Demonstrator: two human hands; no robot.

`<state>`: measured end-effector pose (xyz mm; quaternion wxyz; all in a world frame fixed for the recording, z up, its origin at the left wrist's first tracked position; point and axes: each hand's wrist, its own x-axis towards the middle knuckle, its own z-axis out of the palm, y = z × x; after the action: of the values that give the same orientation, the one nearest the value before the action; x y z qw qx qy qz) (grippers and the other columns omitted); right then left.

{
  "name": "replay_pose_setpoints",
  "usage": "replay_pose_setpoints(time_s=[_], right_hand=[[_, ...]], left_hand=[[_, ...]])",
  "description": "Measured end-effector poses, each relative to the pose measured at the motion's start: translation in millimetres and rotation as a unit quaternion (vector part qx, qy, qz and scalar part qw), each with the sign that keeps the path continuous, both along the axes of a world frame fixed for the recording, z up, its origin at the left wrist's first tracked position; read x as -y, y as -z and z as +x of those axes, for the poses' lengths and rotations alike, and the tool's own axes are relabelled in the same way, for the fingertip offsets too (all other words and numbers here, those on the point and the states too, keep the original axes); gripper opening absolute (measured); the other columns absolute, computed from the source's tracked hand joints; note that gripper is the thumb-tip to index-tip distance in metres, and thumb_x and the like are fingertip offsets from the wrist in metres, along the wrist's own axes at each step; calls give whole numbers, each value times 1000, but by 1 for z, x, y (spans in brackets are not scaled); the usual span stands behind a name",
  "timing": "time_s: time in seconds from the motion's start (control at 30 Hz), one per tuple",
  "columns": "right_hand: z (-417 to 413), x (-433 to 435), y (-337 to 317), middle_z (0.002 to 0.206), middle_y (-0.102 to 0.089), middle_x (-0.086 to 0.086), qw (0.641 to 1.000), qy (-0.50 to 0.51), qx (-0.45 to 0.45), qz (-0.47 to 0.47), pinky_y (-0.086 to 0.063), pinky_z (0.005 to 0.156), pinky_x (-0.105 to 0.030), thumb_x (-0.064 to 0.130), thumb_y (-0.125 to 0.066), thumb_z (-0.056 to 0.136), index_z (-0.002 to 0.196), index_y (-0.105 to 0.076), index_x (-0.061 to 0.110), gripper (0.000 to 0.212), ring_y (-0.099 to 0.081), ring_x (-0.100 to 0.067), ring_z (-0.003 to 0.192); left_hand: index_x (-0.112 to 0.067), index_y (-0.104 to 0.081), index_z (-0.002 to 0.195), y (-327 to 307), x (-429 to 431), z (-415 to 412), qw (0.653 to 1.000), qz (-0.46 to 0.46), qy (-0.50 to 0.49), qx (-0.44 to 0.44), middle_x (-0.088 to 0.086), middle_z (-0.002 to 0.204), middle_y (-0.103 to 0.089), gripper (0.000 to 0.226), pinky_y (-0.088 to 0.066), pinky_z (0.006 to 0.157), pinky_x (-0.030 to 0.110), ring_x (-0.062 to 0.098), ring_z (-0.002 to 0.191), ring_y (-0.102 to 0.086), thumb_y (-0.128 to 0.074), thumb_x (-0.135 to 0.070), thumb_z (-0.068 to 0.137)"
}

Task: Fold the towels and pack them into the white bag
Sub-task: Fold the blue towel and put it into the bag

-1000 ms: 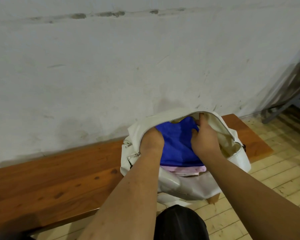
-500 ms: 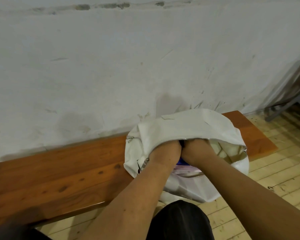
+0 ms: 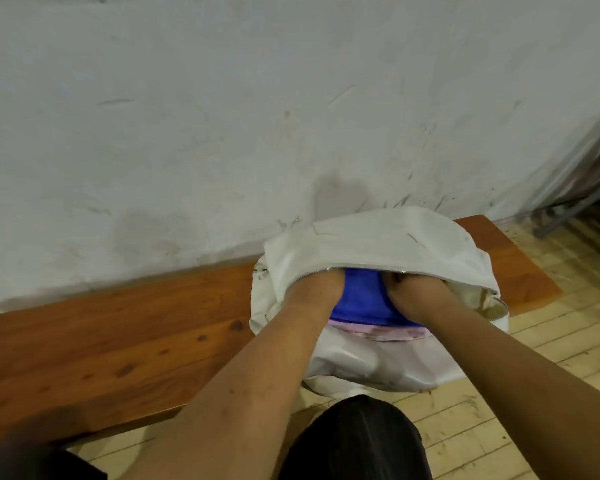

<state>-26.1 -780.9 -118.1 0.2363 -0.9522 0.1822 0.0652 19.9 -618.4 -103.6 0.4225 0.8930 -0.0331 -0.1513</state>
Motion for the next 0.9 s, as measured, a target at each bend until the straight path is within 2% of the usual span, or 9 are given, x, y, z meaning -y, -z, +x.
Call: replay_pose_setpoints(time_s=[0.07,0.17,0.23,0.3,0.47,0.57,0.7,0.83,0.9], right_hand=[[0,-5,-2,147,-55,-7,996,3,2,-84,-34,116,-41,40,-40,106,147,-50,20,46,-45,-31,137],[0,-16,-12,148,-52,-3,996,-26,-16,-85,-32,115,-40,37,-40,105,143,-50,27,40,-44,-27,137],[5,-20,-5,148,-50,-5,993,-21,-97,-60,-33,116,-40,34,-41,106,140,-51,26,36,-43,-27,136],[4,-21,5,147,-50,-4,993,-13,-111,-42,-33,115,-38,33,-43,105,138,-51,26,34,-43,-26,134],[-4,-25,18,158,-42,0,999,-29,22,-20,-25,121,-37,34,-46,104,150,-44,28,46,-35,-25,145],[-9,-20,25,151,-50,-1,998,-9,63,22,-29,118,-36,38,-49,100,146,-49,26,48,-41,-26,141],[-23,-17,24,131,-68,-6,991,1,127,31,-42,111,-47,35,-56,99,134,-64,18,39,-56,-32,128],[-48,-31,8,87,-73,-8,973,20,227,27,-52,84,-46,27,-52,93,93,-73,9,27,-67,-31,89],[-69,-46,5,88,-69,1,952,19,305,29,-49,82,-37,14,-56,92,92,-73,11,17,-60,-17,87]], left_hand=[[-25,-50,136,-7,10,-8,999,-16,22,46,-4,139,-49,30,-29,110,23,19,131,-41,-42,-25,107],[-23,-53,138,-12,23,-21,991,-1,48,122,0,142,-52,34,-29,112,24,20,132,-44,-44,-26,105],[-24,-56,134,-3,22,-29,991,23,75,107,1,137,-56,32,-34,110,25,21,126,-48,-45,-27,105],[-31,-54,136,16,11,-30,995,-7,82,61,-5,138,-54,33,-36,113,30,18,129,-47,-46,-34,104],[-37,-49,141,34,-4,-17,997,-11,74,13,-11,146,-49,37,-32,117,35,17,135,-42,-43,-41,105],[-41,-54,133,31,-1,-16,997,-8,75,18,-14,137,-55,33,-38,111,33,14,126,-48,-44,-46,103],[-35,-60,122,21,-2,-22,988,56,116,89,-13,118,-60,24,-37,91,23,10,106,-51,-45,-39,104],[-14,-61,125,-2,-5,-59,942,183,197,200,8,124,-64,30,-45,99,34,26,114,-60,-40,-24,107],[-14,-56,130,0,-11,-77,940,177,213,200,7,129,-61,32,-47,102,38,26,119,-59,-46,-26,103]])
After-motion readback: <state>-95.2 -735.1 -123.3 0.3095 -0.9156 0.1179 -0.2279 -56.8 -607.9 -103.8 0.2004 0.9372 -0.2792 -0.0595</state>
